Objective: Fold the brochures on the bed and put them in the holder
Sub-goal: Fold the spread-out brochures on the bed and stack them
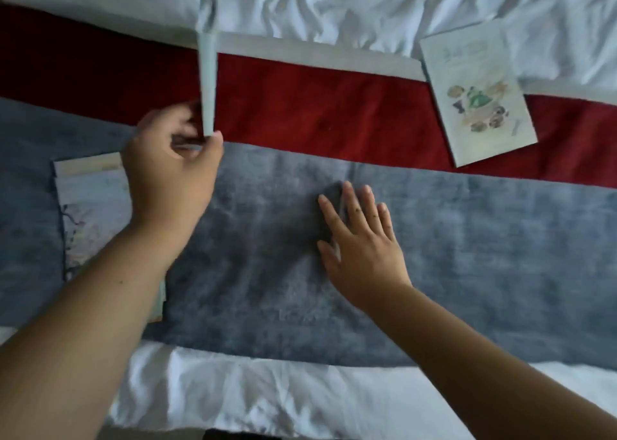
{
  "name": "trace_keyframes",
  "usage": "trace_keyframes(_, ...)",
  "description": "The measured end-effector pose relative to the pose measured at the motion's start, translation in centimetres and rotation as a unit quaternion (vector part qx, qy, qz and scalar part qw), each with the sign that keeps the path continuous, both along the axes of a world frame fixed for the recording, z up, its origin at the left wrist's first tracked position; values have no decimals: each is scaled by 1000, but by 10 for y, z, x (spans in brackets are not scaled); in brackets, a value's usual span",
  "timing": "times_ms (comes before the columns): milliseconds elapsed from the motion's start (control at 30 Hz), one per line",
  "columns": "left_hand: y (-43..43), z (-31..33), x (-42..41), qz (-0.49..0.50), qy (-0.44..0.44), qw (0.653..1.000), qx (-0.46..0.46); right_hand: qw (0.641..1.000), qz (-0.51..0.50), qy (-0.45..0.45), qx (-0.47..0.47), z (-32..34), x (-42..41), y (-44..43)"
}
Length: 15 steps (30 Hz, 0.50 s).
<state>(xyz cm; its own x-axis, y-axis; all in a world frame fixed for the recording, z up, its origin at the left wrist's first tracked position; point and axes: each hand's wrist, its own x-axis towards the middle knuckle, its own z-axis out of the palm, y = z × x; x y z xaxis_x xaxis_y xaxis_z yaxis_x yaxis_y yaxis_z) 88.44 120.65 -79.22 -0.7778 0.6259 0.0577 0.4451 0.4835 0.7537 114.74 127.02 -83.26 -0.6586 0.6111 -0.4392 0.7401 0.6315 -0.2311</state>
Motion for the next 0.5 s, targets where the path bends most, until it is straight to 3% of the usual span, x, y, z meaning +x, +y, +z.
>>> trace_keyframes(67, 14, -1, 30, -96, 118, 988, -22, 1000, -27, -4, -8, 2, 23, 23)
trace_keyframes(133, 26, -5, 58, -161, 164, 973, -25, 999, -40, -7, -11, 5, 46, 46)
trace_keyframes(300, 44, -20, 119, -258, 162, 952, -17, 996, -84, -6, -4, 8, 97, 90)
trace_keyframes(500, 39, -32, 183, -285, 145, 946, -49, 991, -132, 24, 12, 0, 136, 127)
